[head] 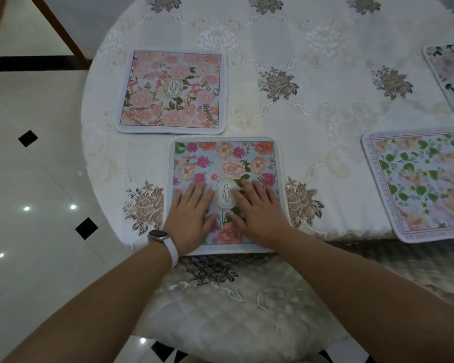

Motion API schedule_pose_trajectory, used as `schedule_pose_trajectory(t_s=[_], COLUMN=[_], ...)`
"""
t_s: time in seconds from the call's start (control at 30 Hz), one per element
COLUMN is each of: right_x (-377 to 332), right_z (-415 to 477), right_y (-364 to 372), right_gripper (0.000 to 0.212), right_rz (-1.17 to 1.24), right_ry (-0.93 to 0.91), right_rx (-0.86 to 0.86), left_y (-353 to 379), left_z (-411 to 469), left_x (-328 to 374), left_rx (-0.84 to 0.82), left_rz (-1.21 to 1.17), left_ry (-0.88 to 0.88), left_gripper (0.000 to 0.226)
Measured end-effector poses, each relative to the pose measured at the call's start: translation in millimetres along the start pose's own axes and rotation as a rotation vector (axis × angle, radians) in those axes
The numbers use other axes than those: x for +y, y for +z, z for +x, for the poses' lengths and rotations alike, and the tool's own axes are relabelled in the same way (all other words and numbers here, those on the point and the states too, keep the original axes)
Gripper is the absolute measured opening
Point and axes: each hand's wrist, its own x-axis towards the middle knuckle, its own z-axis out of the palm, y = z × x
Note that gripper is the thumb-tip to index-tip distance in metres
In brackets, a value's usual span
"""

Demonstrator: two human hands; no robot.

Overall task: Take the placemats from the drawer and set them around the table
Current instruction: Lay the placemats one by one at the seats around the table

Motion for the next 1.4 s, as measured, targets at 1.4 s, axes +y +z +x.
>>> schedule_pose_trajectory(t_s=[1.4], right_x=[43.0], right_z=[4.2], right_y=[9.5], right_gripper=[0.081], right_rz=[0.017], right_ry=[0.202], right_rx=[0.100], left_y=[10.8], left_z=[19.7], left_x=[-29.0], left_rx=[0.100], left_rz=[0.110], left_ry=[-0.179], left_gripper=[0.076])
